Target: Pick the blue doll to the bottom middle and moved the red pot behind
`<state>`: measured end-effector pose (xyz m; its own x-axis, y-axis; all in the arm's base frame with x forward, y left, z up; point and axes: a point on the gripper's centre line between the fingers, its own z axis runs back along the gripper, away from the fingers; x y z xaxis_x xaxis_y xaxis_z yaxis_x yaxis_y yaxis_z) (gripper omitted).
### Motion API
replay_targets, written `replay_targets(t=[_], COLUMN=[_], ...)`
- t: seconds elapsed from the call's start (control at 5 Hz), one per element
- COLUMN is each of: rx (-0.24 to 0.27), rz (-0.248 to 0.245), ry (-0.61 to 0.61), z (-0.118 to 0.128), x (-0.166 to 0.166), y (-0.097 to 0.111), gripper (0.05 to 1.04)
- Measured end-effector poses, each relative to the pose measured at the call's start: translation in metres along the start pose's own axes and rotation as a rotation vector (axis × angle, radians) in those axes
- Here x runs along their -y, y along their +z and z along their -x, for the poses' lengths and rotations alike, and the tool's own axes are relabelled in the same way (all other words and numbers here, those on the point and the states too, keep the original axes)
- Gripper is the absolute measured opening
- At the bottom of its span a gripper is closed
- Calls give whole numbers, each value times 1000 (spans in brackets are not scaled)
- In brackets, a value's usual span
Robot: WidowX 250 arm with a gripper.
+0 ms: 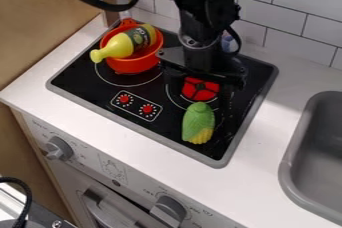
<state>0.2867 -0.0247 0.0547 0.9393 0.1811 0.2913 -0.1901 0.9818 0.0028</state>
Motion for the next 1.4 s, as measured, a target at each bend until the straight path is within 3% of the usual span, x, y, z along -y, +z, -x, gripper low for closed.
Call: replay_targets(t=[0.2, 0.4, 0.6, 0.8, 1.2, 1.4], rx=[-23, -20, 64, 91, 142, 192], rz=[-3, 26, 33, 38, 40, 58], ry=[3, -29, -57, -97, -88, -80], z=[3, -26, -60, -70, -72, -74], x=[-1, -8, -19, -20, -20, -17], y=[-6, -19, -21, -18, -26, -41], gripper=[999, 999, 999, 999, 999, 999])
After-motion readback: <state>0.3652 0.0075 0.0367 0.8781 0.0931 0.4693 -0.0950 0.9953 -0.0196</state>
